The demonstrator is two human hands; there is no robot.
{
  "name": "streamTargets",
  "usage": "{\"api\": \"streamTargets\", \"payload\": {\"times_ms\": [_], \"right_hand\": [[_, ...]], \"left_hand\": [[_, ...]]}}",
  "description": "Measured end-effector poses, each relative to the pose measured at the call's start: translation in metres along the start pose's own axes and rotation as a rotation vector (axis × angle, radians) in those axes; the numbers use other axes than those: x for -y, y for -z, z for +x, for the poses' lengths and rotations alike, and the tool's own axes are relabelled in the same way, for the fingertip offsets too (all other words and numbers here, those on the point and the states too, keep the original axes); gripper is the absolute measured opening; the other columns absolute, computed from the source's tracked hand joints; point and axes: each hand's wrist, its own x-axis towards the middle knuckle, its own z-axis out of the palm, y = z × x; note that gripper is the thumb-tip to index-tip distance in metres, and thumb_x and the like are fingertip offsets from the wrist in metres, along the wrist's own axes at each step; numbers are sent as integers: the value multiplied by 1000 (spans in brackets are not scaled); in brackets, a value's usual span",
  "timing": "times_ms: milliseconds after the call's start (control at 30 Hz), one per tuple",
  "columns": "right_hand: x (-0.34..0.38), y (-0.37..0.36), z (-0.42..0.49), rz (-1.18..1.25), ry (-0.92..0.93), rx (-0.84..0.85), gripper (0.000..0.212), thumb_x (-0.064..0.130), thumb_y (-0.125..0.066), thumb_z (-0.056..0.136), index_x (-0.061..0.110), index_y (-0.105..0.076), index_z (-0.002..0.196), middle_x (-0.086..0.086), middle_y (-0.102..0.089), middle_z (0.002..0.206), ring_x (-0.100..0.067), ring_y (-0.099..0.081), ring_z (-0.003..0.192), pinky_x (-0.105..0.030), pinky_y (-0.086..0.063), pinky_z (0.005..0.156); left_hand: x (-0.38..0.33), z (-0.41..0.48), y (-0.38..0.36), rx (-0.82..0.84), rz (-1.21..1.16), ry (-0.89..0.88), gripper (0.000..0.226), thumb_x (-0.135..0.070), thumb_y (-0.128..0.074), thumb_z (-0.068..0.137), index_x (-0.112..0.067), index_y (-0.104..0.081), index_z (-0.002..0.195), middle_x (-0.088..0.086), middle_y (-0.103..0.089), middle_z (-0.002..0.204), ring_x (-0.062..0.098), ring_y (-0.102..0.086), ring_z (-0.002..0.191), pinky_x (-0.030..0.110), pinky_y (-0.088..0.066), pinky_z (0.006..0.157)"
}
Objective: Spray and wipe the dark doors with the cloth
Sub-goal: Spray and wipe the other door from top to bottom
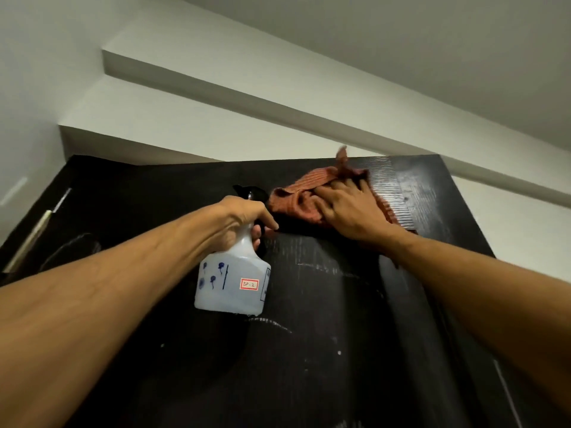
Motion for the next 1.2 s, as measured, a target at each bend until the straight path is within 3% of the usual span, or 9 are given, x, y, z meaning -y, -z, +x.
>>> {"api": "streamTargets", "payload": {"times_ms": [133,300,467,600,700,767,933,1100,1200], "right_hand": [[-68,22,-25,9,-492,-98,41,44,-33,103,27,-58,131,-12,-54,142,-38,-46,130,-67,-22,114],[-72,20,-35,-24,-83,45,55,52,-30,94,25,-63,129,-5,-53,145,-30,-43,136,-58,-27,114],[-132,41,-44,-14,-489,-107,53,43,-36,97,20,-56,141,-14,-49,149,-39,-43,134,-56,-24,117],[-109,22,-49,28,-126,69,69,56,-27,91,14,-62,134,-12,-50,148,-32,-41,140,-47,-26,120],[-142,39,-48,182,-354,-44,42,45,-39,104,28,-59,138,-9,-49,149,-35,-50,132,-47,-39,111],[-145,37,-40,51,-521,-70,44,39,-38,102,24,-58,139,-14,-48,147,-39,-45,132,-54,-30,114],[-114,15,-24,115,-111,12,61,53,-30,98,16,-64,132,-9,-50,146,-32,-42,138,-46,-28,117],[-113,21,-6,23,-547,-86,48,45,-36,101,20,-58,136,-13,-48,145,-41,-39,134,-60,-24,114],[-30,1,10,-24,-211,-1,45,47,-40,99,17,-63,123,-12,-51,139,-35,-41,129,-58,-27,111]], "left_hand": [[-14,-1,-39,77,-16,-33,8,1,-67,90,-4,-65,84,11,-64,70,5,-40,35,19,-43,40],[-33,-3,-82,159,-44,-40,10,0,-70,89,-5,-64,83,10,-64,75,5,-40,37,19,-42,42],[-47,-7,-109,222,-35,-26,11,-1,-70,91,-4,-64,83,7,-64,72,3,-40,40,18,-42,42],[-42,-7,-112,175,-29,-25,8,1,-69,90,-3,-63,85,7,-62,68,4,-40,37,20,-43,41],[-40,-8,-114,113,1,-33,9,5,-66,89,1,-63,81,9,-60,61,6,-40,33,21,-43,42],[-41,-4,-107,98,5,-14,10,4,-65,90,0,-62,81,10,-62,65,5,-41,34,21,-43,41],[-40,3,-88,60,11,17,6,3,-66,90,-1,-64,85,10,-65,73,6,-42,37,22,-43,41],[-46,5,-62,19,38,-6,5,0,-70,89,-1,-66,92,10,-66,73,5,-44,37,23,-46,44],[-43,1,-34,-20,43,-5,7,3,-68,88,0,-66,94,11,-66,71,6,-44,37,23,-45,41]]}}
